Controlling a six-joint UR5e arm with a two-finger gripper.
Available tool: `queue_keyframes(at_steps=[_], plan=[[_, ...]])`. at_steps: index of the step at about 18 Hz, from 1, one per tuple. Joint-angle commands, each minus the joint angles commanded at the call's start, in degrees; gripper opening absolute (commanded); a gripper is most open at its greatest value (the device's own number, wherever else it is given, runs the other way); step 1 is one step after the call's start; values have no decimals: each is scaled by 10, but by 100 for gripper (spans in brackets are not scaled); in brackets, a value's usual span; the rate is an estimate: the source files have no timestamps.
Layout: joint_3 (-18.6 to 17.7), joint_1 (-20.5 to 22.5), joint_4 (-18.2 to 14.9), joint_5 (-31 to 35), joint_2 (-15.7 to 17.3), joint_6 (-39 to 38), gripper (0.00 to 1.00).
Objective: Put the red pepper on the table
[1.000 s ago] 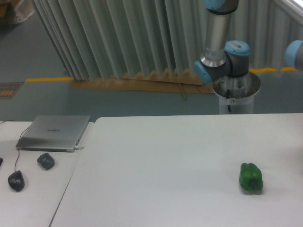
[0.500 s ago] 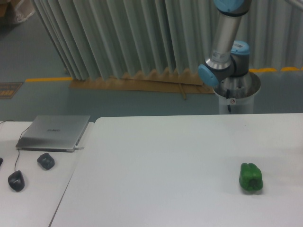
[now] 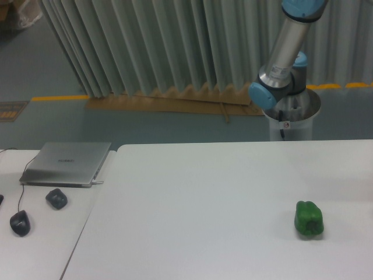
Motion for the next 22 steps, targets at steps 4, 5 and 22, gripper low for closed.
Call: queue_keyframes(at_steps=[4,5,22], plan=[[15,-4,-7,63,4,85,100],[16,-10,-7,79,4,97,100],[14,-3,4,150,-20,186,100]])
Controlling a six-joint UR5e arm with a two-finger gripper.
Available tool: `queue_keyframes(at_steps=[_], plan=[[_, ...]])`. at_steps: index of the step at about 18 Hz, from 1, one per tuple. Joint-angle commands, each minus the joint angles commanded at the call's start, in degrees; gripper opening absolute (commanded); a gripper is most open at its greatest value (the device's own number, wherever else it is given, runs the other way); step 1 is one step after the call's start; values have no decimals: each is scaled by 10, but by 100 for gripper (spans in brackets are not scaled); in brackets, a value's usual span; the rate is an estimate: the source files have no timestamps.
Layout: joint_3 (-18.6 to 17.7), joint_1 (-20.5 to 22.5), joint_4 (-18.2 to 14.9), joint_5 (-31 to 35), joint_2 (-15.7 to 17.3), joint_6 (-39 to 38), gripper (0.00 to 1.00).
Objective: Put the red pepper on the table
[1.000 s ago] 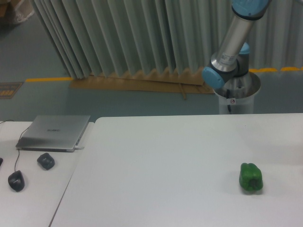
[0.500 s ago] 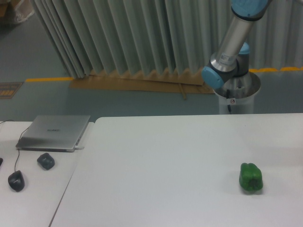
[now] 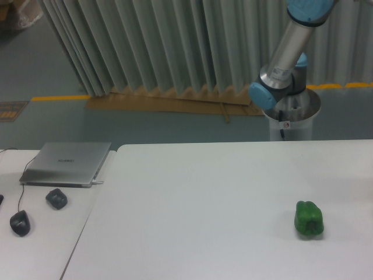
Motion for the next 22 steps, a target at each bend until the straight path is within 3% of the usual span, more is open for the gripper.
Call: queue_keyframes(at_steps=[7,9,12,15,22], plan=[[-2,-13,0,-2,-13,-21,100],[-1,-12,0,-1,-14,-19,87],[-1,-11,-1,3,-14,-18,48],[-1,-11,-2,6,-11,-16,42],[5,-20,-30,7,12,-19,40]])
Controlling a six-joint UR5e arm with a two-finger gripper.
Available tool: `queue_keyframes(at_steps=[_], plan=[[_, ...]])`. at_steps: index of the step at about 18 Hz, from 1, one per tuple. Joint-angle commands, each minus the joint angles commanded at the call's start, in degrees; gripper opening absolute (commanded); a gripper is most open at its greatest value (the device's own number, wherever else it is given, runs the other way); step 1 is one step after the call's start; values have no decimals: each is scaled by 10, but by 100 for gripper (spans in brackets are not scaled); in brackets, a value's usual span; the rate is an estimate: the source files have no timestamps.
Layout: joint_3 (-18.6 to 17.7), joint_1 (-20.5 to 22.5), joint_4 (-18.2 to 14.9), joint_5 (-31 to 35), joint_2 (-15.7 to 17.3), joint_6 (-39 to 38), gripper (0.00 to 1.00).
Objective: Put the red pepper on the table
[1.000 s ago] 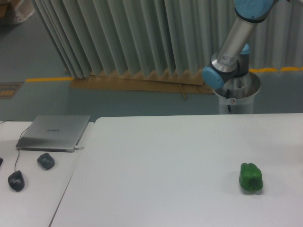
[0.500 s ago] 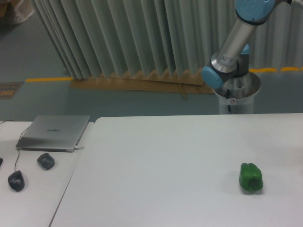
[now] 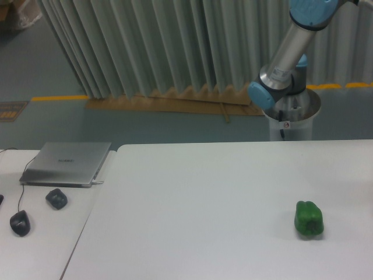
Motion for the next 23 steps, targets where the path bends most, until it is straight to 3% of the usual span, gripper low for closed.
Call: queue_keyframes(at_steps=[5,10,17,23], plan=[[0,-36,-31,-24,35,-85,40],[0,-52,-72,-101,62,-159,40],[0,-114,-76,-112,81,-255,40],[-11,-155,-77,-106,99,-277,40]])
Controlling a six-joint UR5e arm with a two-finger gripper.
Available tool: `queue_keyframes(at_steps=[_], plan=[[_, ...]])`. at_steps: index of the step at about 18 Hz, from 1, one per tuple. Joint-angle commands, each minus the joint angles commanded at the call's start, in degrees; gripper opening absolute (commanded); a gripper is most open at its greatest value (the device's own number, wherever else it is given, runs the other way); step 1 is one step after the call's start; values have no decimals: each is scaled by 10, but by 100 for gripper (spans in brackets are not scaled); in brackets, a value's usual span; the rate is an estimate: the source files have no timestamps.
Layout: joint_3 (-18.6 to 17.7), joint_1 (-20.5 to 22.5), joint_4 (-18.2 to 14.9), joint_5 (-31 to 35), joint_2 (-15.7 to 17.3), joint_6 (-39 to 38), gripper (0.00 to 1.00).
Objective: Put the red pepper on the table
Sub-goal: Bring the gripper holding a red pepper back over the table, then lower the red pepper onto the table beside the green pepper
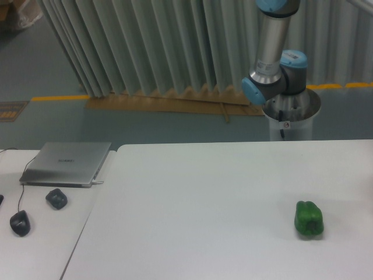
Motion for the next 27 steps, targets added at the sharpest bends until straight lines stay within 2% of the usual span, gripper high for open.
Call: queue_keyframes(at_steps=[4,7,10,12,15,17,21,27], plan=[[0,-47,5,8,-2,-70,40],[5,-70,14,33,-17,-109,40],[4,-85,55,38,-28,-131,40],[4,-98,66,40,-38,-149,40],[4,-116,86,82,-47,-162,40],[6,-118,89,107,-53,-157,40],[2,-118,135,113,-71,-158,40],[4,-120,154,117,-95,-161,40]])
